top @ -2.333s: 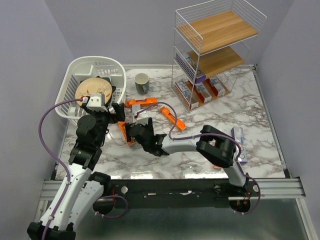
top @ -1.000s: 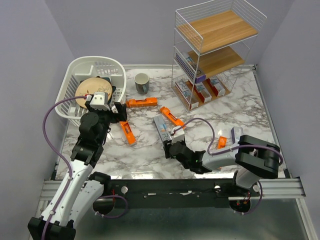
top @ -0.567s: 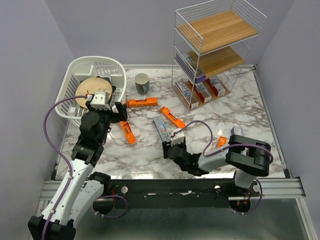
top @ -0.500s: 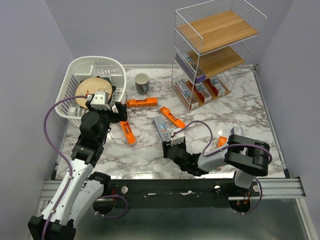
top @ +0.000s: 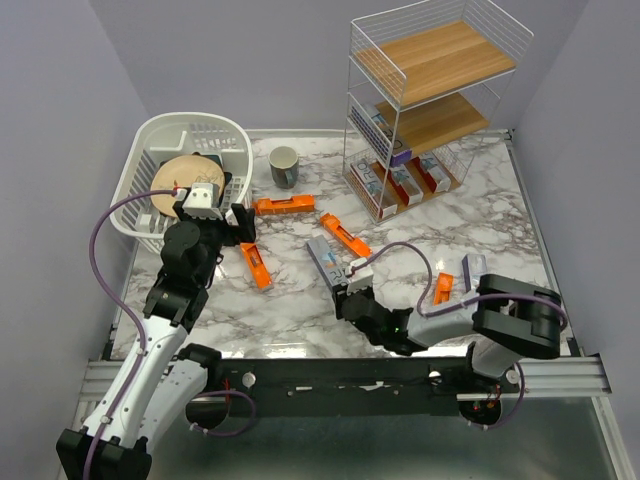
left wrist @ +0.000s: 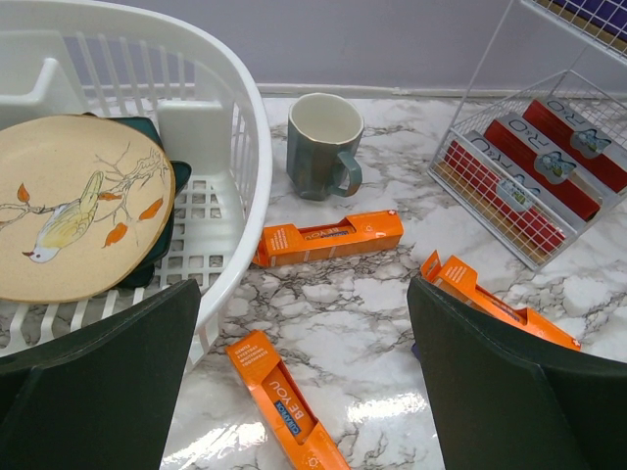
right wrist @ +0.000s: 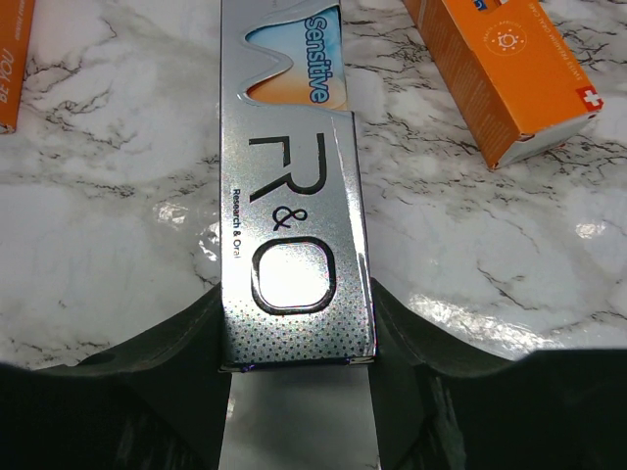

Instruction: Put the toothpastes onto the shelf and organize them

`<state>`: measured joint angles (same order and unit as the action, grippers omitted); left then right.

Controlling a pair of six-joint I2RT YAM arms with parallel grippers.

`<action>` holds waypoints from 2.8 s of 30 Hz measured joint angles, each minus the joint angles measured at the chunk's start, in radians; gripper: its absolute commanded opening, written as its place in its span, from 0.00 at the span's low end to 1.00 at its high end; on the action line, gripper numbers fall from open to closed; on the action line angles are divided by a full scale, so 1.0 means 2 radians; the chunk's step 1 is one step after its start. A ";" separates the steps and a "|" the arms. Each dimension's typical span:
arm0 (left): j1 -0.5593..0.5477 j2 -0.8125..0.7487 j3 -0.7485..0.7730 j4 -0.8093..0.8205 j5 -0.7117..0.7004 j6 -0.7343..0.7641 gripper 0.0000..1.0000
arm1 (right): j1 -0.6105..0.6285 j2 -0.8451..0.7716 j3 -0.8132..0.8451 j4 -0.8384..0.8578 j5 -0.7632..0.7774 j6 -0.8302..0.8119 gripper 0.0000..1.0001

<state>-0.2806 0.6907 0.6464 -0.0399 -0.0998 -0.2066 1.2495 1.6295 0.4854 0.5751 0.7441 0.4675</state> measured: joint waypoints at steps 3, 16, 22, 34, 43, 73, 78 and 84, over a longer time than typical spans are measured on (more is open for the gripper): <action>0.000 0.000 0.000 0.000 0.000 0.000 0.99 | 0.000 -0.051 -0.005 -0.042 -0.011 -0.005 0.45; 0.000 0.000 0.000 -0.002 0.004 0.000 0.99 | 0.001 -0.352 0.025 -0.378 0.006 0.048 0.45; 0.000 0.003 0.000 -0.002 0.008 0.000 0.99 | -0.014 -0.448 0.110 -0.570 0.024 0.090 0.49; 0.000 0.008 0.000 -0.004 0.013 0.000 0.99 | -0.237 -0.454 0.221 -0.671 0.010 -0.019 0.49; 0.000 0.008 0.000 -0.004 0.014 0.000 0.99 | -0.351 -0.393 0.316 -0.592 -0.080 -0.153 0.48; 0.000 0.029 0.000 -0.004 0.017 0.006 0.99 | -0.558 -0.079 0.467 -0.400 -0.458 -0.309 0.49; 0.000 0.035 0.000 -0.004 0.017 0.008 0.99 | -0.563 -0.049 0.475 -0.393 -0.473 -0.309 0.50; 0.000 0.043 0.000 -0.004 0.022 0.009 0.99 | -0.564 -0.035 0.475 -0.393 -0.483 -0.309 0.52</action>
<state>-0.2806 0.7761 0.6464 -0.0483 -0.0551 -0.1883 0.1223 1.5600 1.4353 -0.2111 -0.2211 -0.1505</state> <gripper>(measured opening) 0.992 0.572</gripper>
